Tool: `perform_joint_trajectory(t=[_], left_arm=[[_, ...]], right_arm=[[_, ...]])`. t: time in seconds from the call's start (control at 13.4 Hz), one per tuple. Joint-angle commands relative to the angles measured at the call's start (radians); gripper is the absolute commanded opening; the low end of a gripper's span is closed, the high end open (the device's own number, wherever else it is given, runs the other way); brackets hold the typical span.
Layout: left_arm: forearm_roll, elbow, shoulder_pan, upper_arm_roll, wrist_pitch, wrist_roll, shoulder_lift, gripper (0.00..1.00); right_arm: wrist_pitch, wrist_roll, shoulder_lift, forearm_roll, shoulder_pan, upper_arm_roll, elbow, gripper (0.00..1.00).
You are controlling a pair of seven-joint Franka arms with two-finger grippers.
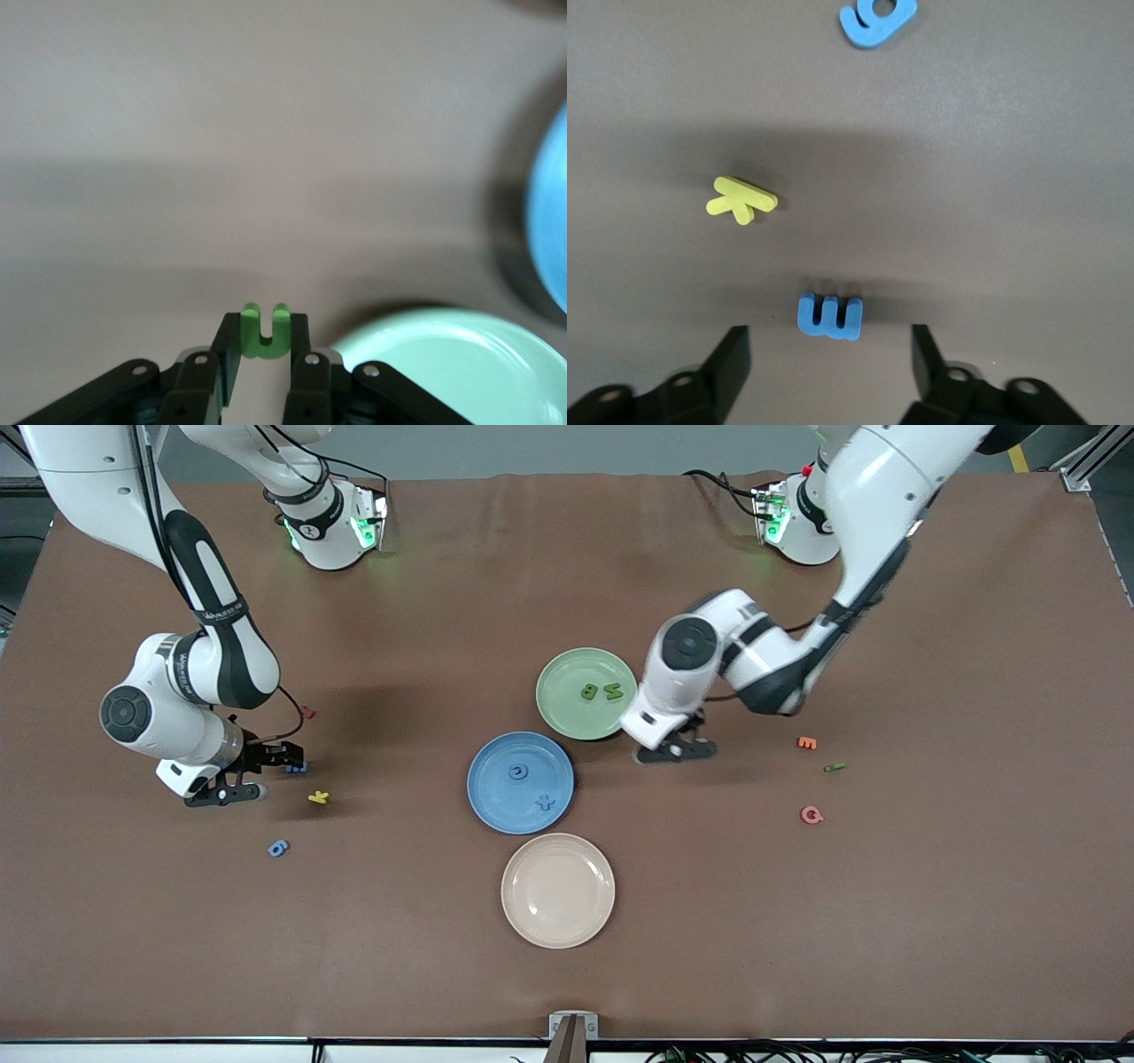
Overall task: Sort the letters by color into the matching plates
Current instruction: 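Put the u on the green plate while the right gripper reaches the m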
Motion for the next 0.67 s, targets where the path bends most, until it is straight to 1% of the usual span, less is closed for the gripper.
perform_joint_trajectory(t=[0.0,0.07,0.15,0.22,0.3,0.37,0.45,0.52,0.6], left_arm=[[-0.01,0.012,-0.066,0.001,0.023,-0.118,0.026,0.09],[-0.01,0.012,-0.091,0.001,0.026,-0.161,0.031,0.1],[-0.01,0.012,-0.12,0.001,0.039,-0.191,0.04,0.13],[-0.01,0.012,-0.136,0.001,0.049,-0.228,0.042,0.24],[-0.011,0.012,-0.146,0.001,0.049,-0.264,0.04,0.54],[-0.011,0.011,-0.142,0.001,0.048,-0.325,0.036,0.89],[-0.01,0.008,-0.134,0.001,0.042,-0.366,0.028,0.99],[-0.01,0.009,-0.124,0.001,0.037,-0.373,0.013,0.99],[-0.01,0.005,-0.099,0.001,0.022,-0.37,-0.024,0.99]], right_arm=[[0.051,-0.009,-0.004,-0.004,-0.011,0.016,-0.042,0.71],[0.061,-0.005,0.006,-0.004,-0.01,0.016,-0.044,0.7],[0.065,-0.003,0.011,-0.004,-0.008,0.016,-0.044,0.68],[0.074,-0.002,0.019,-0.004,-0.008,0.016,-0.044,0.67],[0.091,-0.002,0.028,-0.004,-0.008,0.016,-0.044,0.66],[0.102,-0.002,0.037,-0.004,-0.007,0.016,-0.045,0.66],[0.104,-0.002,0.042,-0.002,-0.007,0.018,-0.045,0.65],[0.107,-0.002,0.045,-0.002,-0.001,0.016,-0.044,0.64],[0.116,-0.002,0.049,-0.002,0.0,0.016,-0.044,0.64]])
